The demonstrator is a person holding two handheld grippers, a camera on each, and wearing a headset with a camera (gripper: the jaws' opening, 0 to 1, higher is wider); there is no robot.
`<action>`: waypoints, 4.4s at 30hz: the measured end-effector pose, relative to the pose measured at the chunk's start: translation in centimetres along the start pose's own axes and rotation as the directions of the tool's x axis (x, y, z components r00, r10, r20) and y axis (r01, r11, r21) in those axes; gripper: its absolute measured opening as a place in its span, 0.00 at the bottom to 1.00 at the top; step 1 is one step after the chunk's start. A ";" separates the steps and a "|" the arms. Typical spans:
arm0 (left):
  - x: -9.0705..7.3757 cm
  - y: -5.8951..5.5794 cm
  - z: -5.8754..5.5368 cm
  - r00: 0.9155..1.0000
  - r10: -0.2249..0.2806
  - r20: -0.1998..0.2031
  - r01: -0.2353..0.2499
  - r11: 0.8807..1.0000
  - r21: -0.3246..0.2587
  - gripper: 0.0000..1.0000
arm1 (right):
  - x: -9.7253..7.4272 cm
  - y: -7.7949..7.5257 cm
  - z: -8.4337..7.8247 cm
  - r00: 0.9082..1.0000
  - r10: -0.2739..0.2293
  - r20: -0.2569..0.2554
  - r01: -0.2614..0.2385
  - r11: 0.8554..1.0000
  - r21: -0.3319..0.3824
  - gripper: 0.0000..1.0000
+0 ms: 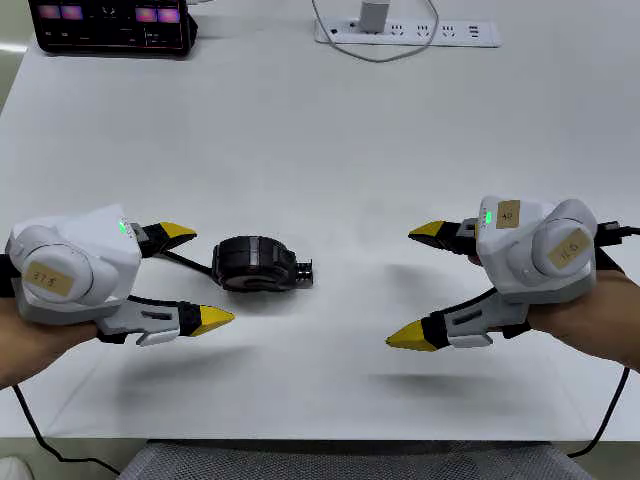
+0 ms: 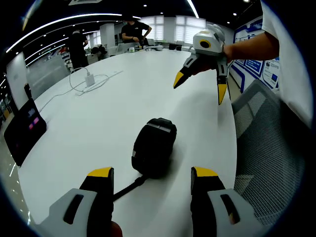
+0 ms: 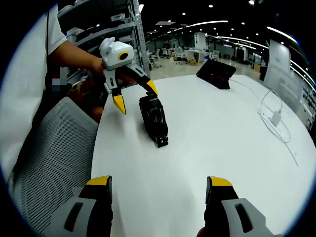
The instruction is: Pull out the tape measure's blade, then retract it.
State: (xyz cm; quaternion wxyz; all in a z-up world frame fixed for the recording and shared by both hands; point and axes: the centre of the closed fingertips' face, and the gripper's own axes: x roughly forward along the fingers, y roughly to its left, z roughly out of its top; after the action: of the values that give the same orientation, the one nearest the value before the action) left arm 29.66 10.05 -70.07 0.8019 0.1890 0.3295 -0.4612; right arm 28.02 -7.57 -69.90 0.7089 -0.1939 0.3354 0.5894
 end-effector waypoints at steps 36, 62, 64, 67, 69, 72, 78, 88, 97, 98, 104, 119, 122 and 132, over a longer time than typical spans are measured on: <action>3.0 0.2 -0.2 0.996 -0.084 -0.033 0.085 0.994 0.063 0.31 | 1.2 -0.3 -0.2 1.000 0.023 0.008 -0.023 1.000 0.011 0.76; 3.2 0.3 -0.4 0.993 -0.102 -0.057 0.106 0.991 0.087 0.26 | 4.4 -1.1 1.2 0.998 0.057 0.035 -0.056 0.997 -0.054 0.65; 3.2 0.3 -0.4 0.992 -0.103 -0.068 0.108 0.990 0.085 0.26 | 4.7 -1.2 1.6 0.997 0.059 0.040 -0.056 0.996 -0.064 0.63; 3.3 0.3 -0.5 0.991 -0.101 -0.082 0.109 0.990 0.093 0.25 | 5.4 -1.4 1.5 0.997 0.066 0.039 -0.063 0.995 -0.081 0.59; 3.3 0.3 -0.5 0.991 -0.099 -0.088 0.108 0.990 0.095 0.25 | 5.8 -1.4 1.6 0.997 0.072 0.034 -0.069 0.993 -0.092 0.57; 3.3 0.3 -0.6 0.991 -0.098 -0.091 0.106 0.990 0.094 0.25 | 6.3 -1.4 1.8 0.996 0.077 0.035 -0.073 0.992 -0.107 0.53; 3.3 0.4 -0.6 0.990 -0.099 -0.096 0.108 0.990 0.091 0.25 | 7.2 -1.4 2.3 0.995 0.096 0.039 -0.090 0.988 -0.123 0.48; 3.3 0.4 -0.6 0.990 -0.099 -0.096 0.107 0.991 0.085 0.25 | 8.5 -1.3 3.3 0.991 0.122 0.057 -0.112 0.982 -0.155 0.38; 3.4 0.4 -0.6 0.990 -0.102 -0.095 0.110 0.991 0.081 0.25 | 9.4 -0.9 3.7 0.987 0.148 0.055 -0.137 0.975 -0.177 0.32; 3.4 0.4 -0.6 0.990 -0.102 -0.094 0.110 0.991 0.081 0.25 | 9.5 -0.9 3.7 0.987 0.151 0.056 -0.139 0.975 -0.175 0.32; 3.4 0.4 -0.6 0.991 -0.099 -0.091 0.106 0.991 0.079 0.25 | 10.0 -0.8 4.0 0.986 0.157 0.064 -0.142 0.971 -0.190 0.29; 3.4 0.4 -0.6 0.991 -0.102 -0.088 0.109 0.991 0.078 0.25 | 10.8 -0.5 4.0 0.980 0.181 0.083 -0.162 0.967 -0.197 0.17; 3.4 0.3 -0.6 0.991 -0.102 -0.088 0.109 0.991 0.076 0.25 | 10.9 -0.5 3.9 0.981 0.177 0.083 -0.159 0.968 -0.194 0.16; 3.4 0.3 -0.5 0.990 -0.105 -0.091 0.112 0.991 0.075 0.25 | 11.0 -0.6 3.9 0.979 0.181 0.097 -0.159 0.967 -0.198 0.12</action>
State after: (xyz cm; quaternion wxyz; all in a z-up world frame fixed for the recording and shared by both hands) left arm 30.98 8.47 -72.83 0.7524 0.2227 0.3549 -0.5083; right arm 30.44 2.65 -75.00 0.6522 -0.1967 0.2519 0.6874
